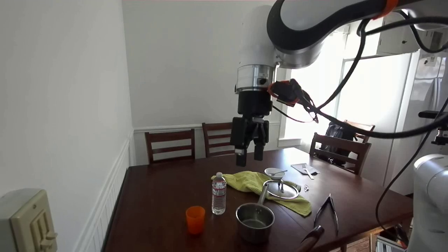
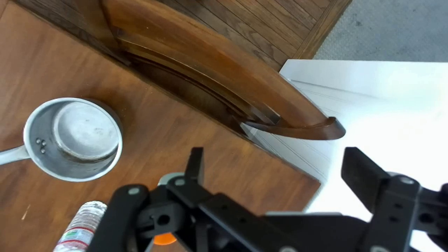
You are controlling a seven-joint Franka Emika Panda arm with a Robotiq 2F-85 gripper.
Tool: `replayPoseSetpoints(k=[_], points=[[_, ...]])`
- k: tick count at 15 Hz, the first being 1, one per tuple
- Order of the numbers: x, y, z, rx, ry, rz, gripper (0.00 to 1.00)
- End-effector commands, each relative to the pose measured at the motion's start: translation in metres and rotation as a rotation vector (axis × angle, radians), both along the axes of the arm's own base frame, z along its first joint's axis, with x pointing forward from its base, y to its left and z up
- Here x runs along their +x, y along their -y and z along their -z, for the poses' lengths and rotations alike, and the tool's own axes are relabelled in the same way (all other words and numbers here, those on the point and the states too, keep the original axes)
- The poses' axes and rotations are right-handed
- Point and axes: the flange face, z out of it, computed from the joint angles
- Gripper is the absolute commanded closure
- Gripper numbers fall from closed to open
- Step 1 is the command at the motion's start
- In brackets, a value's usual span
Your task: Put the spoon in the orange cup
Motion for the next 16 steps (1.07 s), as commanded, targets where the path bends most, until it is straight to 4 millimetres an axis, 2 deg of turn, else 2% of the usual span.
replayPoseSetpoints(k=[1,4,7,9,10,11,12,13,16], points=[[0.003,0.084,-0.022,0.065,0.057,0.170,0.00],[0.003,0.171,-0.039,0.053,0.120,0.337,0.00],[-0.008,0.263,-0.056,-0.011,0.224,0.465,0.00],[-0.013,0.316,-0.056,-0.057,0.284,0.569,0.00],[-0.009,0.327,-0.054,-0.067,0.301,0.632,0.00],[-0.007,0.310,-0.059,-0.034,0.263,0.563,0.00],[-0.010,0.325,-0.059,-0.043,0.280,0.595,0.00],[-0.011,0.331,-0.057,-0.047,0.286,0.610,0.00],[-0.005,0.333,-0.060,-0.059,0.316,0.648,0.00]])
